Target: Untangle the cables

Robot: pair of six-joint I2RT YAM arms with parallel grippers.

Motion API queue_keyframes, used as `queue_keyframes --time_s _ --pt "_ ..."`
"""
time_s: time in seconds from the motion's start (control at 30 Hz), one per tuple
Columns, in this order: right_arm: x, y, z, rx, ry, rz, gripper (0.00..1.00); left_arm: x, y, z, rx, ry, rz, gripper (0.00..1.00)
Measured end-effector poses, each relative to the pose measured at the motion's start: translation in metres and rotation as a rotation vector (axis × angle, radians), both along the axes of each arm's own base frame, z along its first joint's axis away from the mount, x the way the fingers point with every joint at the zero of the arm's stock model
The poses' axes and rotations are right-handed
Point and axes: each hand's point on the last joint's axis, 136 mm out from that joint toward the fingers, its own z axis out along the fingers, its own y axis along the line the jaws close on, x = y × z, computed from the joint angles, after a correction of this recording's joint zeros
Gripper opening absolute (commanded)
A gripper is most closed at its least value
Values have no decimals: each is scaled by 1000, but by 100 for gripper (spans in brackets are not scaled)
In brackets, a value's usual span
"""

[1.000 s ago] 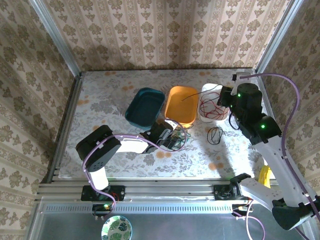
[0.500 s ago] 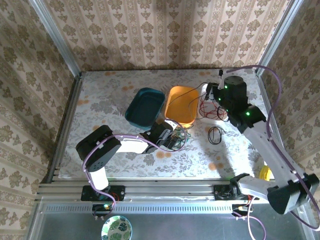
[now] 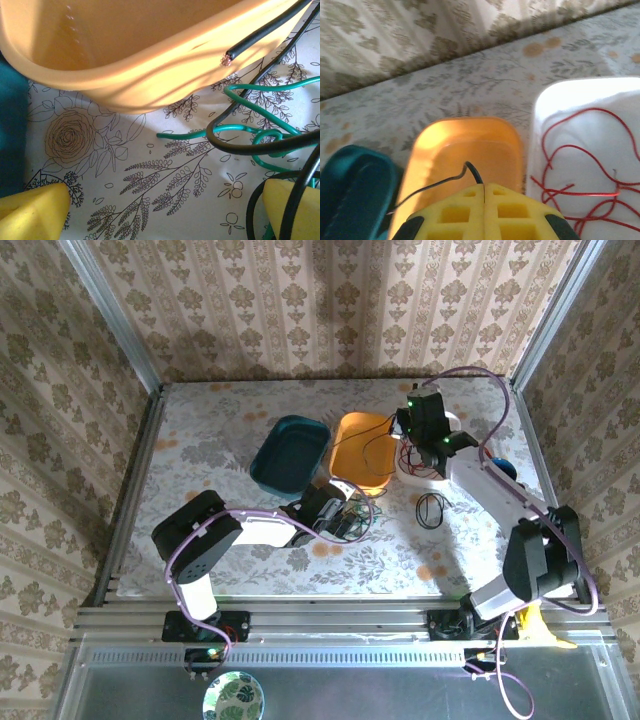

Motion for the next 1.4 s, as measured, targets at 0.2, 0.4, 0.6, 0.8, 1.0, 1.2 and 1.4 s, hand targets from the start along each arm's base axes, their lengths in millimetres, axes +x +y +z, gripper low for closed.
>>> queue_keyframes --time_s 0.2,0.4,0.6,0.8,1.0,1.2,1.4 --pt "11 1 -38 -56 83 -26 0 0 0 0 0 0 0 100" --pt "17 30 -74 -121 166 25 0 0 0 0 1 0 0 100" --pt "24 52 -98 -176 226 77 0 0 0 0 2 1 0 100" --pt "24 56 -123 -217 300 96 0 0 0 0 5 3 0 100" --pt "16 49 -130 -253 327 91 0 0 0 0 10 6 0 100" --pt "12 32 -97 -340 261 72 0 0 0 0 10 6 -1 100" --pt "14 17 -62 -437 185 44 0 0 0 0 11 8 -1 100"
